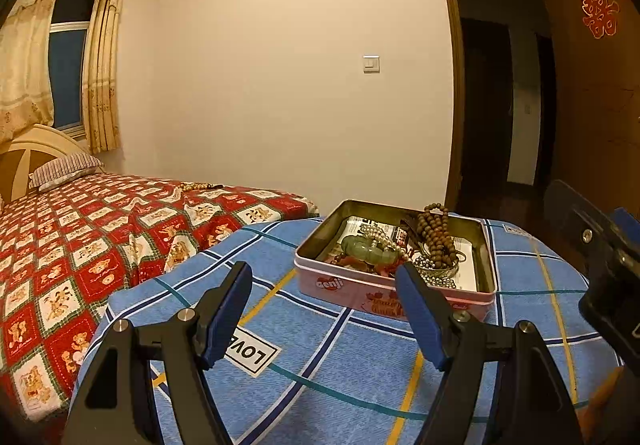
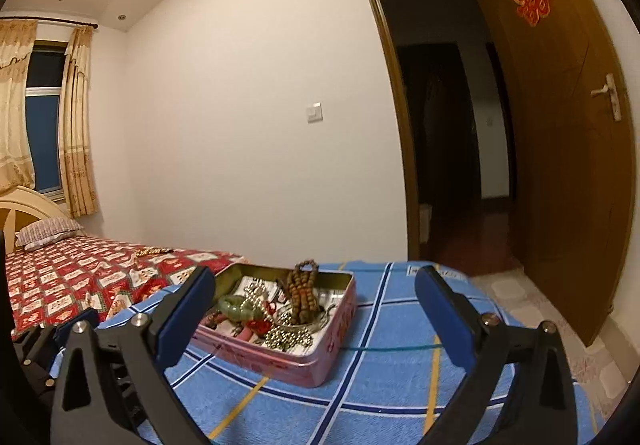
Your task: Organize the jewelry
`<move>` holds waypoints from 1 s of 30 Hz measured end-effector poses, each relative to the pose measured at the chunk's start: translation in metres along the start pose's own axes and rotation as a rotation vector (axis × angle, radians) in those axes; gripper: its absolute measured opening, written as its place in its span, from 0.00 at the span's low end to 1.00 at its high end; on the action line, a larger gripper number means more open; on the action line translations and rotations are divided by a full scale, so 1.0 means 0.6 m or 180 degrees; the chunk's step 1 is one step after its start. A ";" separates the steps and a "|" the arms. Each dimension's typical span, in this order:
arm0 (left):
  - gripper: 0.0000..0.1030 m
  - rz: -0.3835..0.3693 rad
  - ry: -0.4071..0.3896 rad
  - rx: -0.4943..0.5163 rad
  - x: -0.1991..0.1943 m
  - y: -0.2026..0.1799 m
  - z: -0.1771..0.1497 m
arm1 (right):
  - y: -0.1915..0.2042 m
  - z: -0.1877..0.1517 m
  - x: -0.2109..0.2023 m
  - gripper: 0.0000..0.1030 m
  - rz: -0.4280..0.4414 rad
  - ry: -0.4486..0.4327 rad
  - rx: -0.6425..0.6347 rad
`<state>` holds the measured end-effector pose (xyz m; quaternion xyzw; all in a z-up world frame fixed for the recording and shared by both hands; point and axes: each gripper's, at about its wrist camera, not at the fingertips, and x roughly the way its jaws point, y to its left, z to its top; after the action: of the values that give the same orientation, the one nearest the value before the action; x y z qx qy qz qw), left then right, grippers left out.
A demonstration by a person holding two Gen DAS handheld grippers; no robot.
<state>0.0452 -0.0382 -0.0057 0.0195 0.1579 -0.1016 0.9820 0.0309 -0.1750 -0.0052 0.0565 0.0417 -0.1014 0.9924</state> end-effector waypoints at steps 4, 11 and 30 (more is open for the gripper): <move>0.72 -0.0003 -0.0054 -0.0014 -0.006 0.001 -0.001 | 0.005 -0.003 -0.005 1.00 -0.0034 -0.0073 -0.0064; 0.72 -0.0045 -0.0147 0.0007 -0.015 -0.002 -0.002 | 0.010 -0.007 -0.013 1.00 -0.0016 -0.0178 -0.0133; 0.72 -0.0075 -0.0178 -0.0060 -0.020 0.003 -0.002 | -0.007 -0.005 -0.019 1.00 -0.0096 -0.0215 -0.0010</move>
<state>0.0342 -0.0339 -0.0030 0.0055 0.1316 -0.1122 0.9849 0.0187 -0.1764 -0.0075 0.0508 0.0092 -0.1180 0.9917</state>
